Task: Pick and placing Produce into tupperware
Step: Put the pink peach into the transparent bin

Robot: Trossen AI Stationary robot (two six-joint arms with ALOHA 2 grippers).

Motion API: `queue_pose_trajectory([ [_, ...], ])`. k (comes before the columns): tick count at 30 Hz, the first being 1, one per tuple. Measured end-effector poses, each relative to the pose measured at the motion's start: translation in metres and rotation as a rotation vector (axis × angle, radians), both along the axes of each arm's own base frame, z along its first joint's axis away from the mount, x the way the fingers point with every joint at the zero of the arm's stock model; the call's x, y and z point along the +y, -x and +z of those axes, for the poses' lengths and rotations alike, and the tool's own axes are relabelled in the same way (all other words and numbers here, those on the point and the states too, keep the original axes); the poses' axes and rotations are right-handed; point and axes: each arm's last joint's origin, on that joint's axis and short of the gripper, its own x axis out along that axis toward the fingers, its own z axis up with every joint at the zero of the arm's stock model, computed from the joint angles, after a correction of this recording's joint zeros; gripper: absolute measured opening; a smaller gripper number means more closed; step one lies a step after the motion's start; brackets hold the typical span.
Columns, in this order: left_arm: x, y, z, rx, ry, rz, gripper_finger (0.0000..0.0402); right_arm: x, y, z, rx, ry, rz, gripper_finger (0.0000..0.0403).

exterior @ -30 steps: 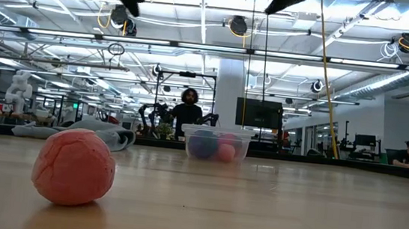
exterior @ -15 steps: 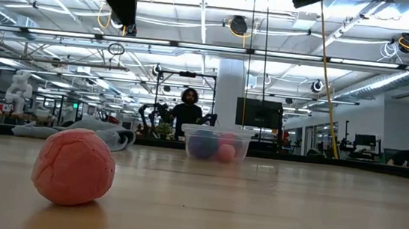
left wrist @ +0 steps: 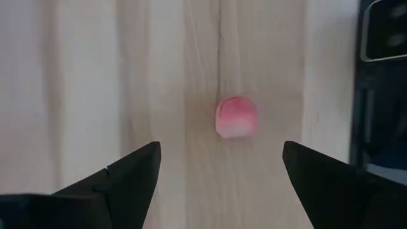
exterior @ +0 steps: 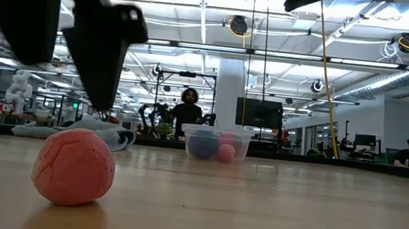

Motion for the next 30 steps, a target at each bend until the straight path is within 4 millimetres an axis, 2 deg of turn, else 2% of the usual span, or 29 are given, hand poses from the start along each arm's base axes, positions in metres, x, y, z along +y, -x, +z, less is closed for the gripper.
queue_pose_trajectory([
  [3, -0.001, -0.004, -0.015, 0.033, -0.01, -0.001, 0.0335, 0.0, 0.0, 0.0, 0.002, 0.007, 0.005, 0.018],
  [7, -0.002, -0.008, -0.023, 0.019, -0.002, 0.002, 0.0335, 0.0, -0.001, 0.001, -0.005, 0.017, 0.014, 0.018],
  [30, -0.007, -0.015, -0.021, -0.04, 0.066, 0.043, 0.0335, 0.0, -0.004, 0.006, -0.047, 0.041, 0.032, 0.018],
])
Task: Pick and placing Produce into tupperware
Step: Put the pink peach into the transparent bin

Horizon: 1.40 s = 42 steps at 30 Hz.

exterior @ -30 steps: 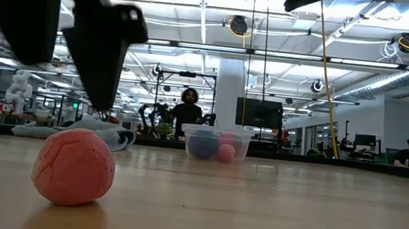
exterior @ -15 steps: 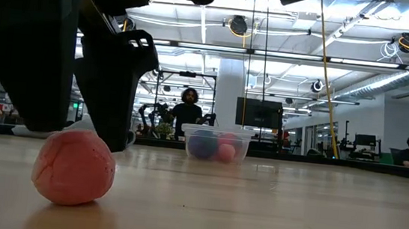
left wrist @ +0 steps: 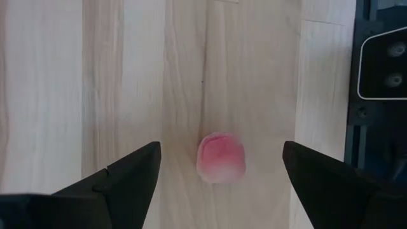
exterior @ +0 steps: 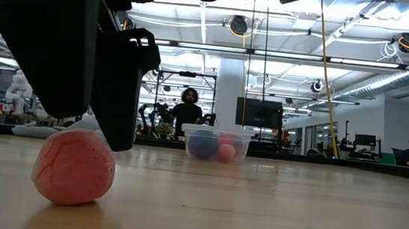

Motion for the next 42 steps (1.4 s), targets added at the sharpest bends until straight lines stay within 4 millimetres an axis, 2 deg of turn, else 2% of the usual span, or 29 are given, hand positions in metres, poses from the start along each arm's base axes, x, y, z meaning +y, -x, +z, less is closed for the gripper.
queue_pose_trajectory([
  [3, -0.003, -0.001, -0.005, 0.002, 0.005, 0.01, 0.0335, 0.0, 0.0, 0.0, 0.0, 0.0, 0.0, 0.018],
  [6, -0.007, -0.002, -0.019, 0.035, 0.013, 0.008, 0.0335, 0.0, 0.0, 0.0, 0.0, 0.0, 0.0, 0.018],
  [22, -0.009, -0.001, -0.022, 0.03, -0.005, 0.005, 0.033, 0.0, 0.0, 0.0, -0.017, -0.017, -0.01, 0.018],
  [25, -0.009, -0.001, -0.023, 0.03, -0.012, 0.002, 0.0303, 0.0, 0.0, 0.0, -0.017, -0.017, -0.01, 0.018],
  [34, -0.007, -0.001, -0.024, 0.032, -0.03, -0.006, 0.0187, 0.0, 0.0, 0.0, -0.017, -0.017, -0.011, 0.018],
  [42, 0.004, -0.001, -0.017, 0.059, -0.037, 0.005, 0.0123, 0.0, 0.0, 0.0, -0.017, -0.017, -0.01, 0.018],
])
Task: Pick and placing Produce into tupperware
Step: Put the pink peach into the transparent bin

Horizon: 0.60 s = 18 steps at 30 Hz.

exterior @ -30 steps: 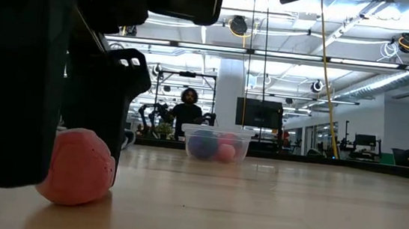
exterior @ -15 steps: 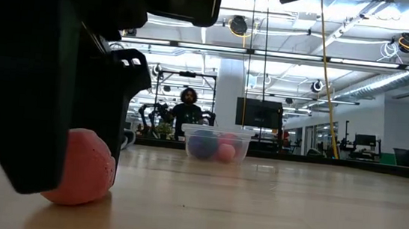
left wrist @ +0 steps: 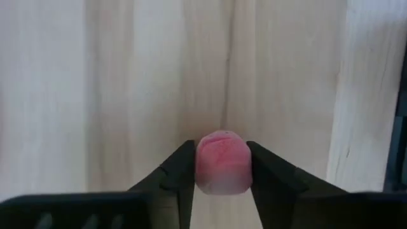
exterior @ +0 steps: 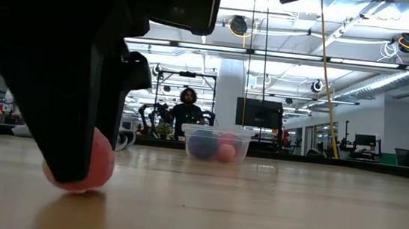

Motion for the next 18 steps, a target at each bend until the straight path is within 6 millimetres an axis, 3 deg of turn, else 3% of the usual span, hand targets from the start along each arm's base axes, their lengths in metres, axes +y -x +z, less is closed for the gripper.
queue_pose_trajectory([
  [5, 0.014, 0.002, 0.018, -0.013, -0.055, 0.006, 0.0118, 0.0, 0.0, 0.0, 0.001, 0.002, 0.001, 0.018],
  [10, 0.036, 0.011, 0.05, -0.04, -0.165, 0.001, 0.0138, 0.0, 0.0, 0.0, 0.003, 0.008, 0.002, 0.018],
  [18, 0.098, 0.021, 0.108, -0.12, -0.386, 0.029, 0.0155, -0.009, 0.005, 0.005, -0.005, 0.04, -0.019, 0.018],
])
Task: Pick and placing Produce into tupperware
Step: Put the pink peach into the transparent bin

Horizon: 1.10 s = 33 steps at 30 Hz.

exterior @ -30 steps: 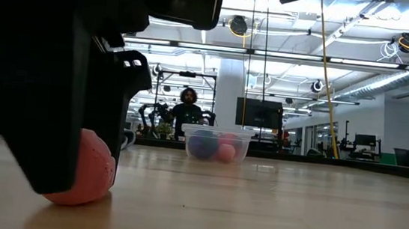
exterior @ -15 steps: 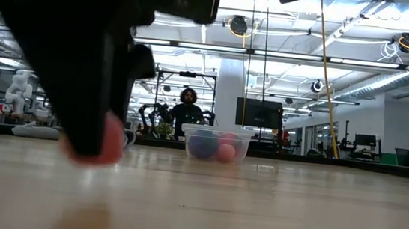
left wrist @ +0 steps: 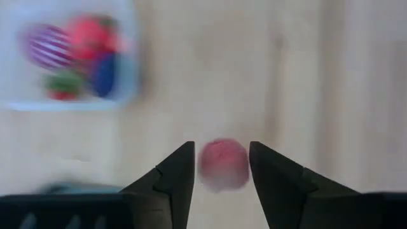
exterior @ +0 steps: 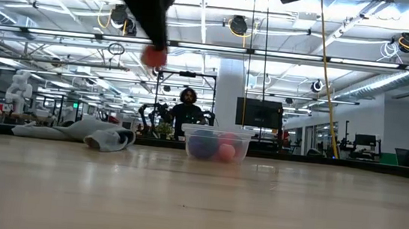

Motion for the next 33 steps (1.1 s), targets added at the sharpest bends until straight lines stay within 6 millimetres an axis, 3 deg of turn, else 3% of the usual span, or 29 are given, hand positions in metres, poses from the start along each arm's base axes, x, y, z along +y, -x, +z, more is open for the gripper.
queue_pose_trajectory([
  [6, 0.069, -0.002, 0.028, -0.039, -0.096, 0.038, 0.0156, -0.013, 0.009, 0.006, -0.027, 0.015, -0.053, 0.018],
  [9, 0.105, -0.006, 0.032, -0.05, -0.087, 0.094, 0.0157, -0.018, 0.012, 0.008, -0.033, 0.021, -0.074, 0.018],
  [12, 0.128, -0.006, 0.03, -0.031, -0.005, 0.136, 0.0157, -0.021, 0.014, 0.007, -0.02, 0.02, -0.088, 0.018],
  [20, 0.134, -0.004, 0.029, -0.005, 0.031, 0.118, 0.0157, -0.021, 0.015, 0.007, 0.003, 0.035, -0.074, 0.018],
  [33, 0.105, 0.005, 0.026, 0.071, 0.136, 0.217, 0.0157, -0.022, 0.015, 0.007, 0.004, 0.036, -0.077, 0.018],
])
